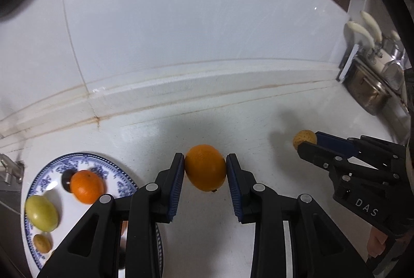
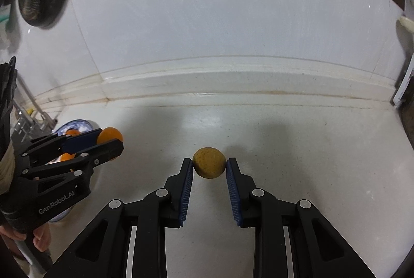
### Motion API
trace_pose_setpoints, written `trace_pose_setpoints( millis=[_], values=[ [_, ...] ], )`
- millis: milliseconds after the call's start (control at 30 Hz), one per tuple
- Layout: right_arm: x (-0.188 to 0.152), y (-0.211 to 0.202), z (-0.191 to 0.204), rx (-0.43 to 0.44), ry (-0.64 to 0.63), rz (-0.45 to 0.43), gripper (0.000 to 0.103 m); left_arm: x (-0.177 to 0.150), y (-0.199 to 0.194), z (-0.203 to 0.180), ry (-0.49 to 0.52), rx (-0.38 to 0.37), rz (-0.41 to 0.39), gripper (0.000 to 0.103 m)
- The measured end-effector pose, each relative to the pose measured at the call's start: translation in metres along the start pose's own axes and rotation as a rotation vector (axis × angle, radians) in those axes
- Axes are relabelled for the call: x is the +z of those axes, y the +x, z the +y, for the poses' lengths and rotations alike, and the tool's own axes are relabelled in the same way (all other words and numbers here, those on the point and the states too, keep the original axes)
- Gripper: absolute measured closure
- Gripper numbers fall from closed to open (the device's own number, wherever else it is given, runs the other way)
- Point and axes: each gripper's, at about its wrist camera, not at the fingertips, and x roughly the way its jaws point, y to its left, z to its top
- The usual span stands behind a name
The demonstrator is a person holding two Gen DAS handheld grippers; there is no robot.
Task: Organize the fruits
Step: 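Carry the orange and tan fruit onto the plate and open both tools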
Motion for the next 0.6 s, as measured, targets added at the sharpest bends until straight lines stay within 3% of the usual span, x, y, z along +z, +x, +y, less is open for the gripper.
trace_pose_setpoints(
  millis=[600],
  values=[
    [-0.012,-0.078,0.067,0.051,-0.127,-0.142,0.075,-0.024,-0.092,0.018,-0.049,-0.002,-0.129,0.071]
  ],
)
